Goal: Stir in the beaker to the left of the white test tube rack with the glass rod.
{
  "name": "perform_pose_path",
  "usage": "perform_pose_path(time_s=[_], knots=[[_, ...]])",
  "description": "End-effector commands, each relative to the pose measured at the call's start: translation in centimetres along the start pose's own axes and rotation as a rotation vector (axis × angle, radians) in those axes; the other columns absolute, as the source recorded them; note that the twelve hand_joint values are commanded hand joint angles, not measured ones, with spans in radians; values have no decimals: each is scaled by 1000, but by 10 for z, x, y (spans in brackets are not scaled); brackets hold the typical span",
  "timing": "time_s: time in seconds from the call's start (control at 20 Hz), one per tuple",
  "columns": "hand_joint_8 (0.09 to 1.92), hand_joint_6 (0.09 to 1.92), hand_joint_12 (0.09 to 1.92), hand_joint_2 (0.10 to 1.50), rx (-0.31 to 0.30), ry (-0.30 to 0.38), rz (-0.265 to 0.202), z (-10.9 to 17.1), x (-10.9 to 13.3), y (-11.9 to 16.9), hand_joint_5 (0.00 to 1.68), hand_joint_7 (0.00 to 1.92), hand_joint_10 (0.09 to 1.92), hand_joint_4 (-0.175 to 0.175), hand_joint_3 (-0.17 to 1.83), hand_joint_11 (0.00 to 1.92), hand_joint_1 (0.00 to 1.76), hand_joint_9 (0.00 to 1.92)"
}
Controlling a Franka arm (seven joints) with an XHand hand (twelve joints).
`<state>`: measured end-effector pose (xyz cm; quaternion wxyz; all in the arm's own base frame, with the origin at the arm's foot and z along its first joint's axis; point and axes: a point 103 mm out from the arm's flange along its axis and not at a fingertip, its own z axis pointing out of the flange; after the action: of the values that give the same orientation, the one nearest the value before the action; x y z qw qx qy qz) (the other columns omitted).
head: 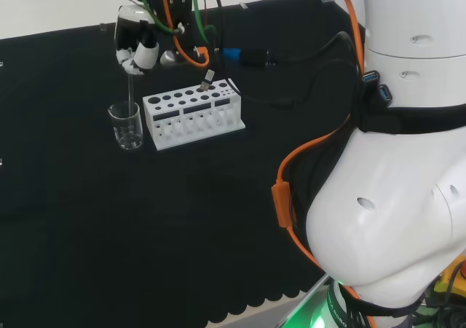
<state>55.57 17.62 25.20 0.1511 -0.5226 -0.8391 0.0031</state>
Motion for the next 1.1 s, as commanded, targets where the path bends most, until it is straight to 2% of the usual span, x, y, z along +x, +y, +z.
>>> perform_pose_path(time_s=[0.05, 0.4, 0.6, 0.75, 1.1], knots=[[685, 712, 592, 473, 16, 1, -15, 8, 11, 7, 1233, 1455, 521, -175, 966, 1616, 1340, 1672], [684, 711, 592, 474, 14, 5, -7, 7, 9, 16, 1232, 1455, 520, -175, 964, 1616, 1339, 1672], [684, 711, 593, 474, 18, 26, 4, 1, -1, 21, 1232, 1455, 520, -175, 964, 1616, 1340, 1672], [684, 710, 593, 474, 15, 11, 8, 0, -5, 21, 1232, 1455, 519, -175, 963, 1616, 1340, 1672], [683, 710, 594, 475, -9, 14, 19, -5, -12, 4, 1232, 1455, 519, -175, 962, 1615, 1339, 1673]])
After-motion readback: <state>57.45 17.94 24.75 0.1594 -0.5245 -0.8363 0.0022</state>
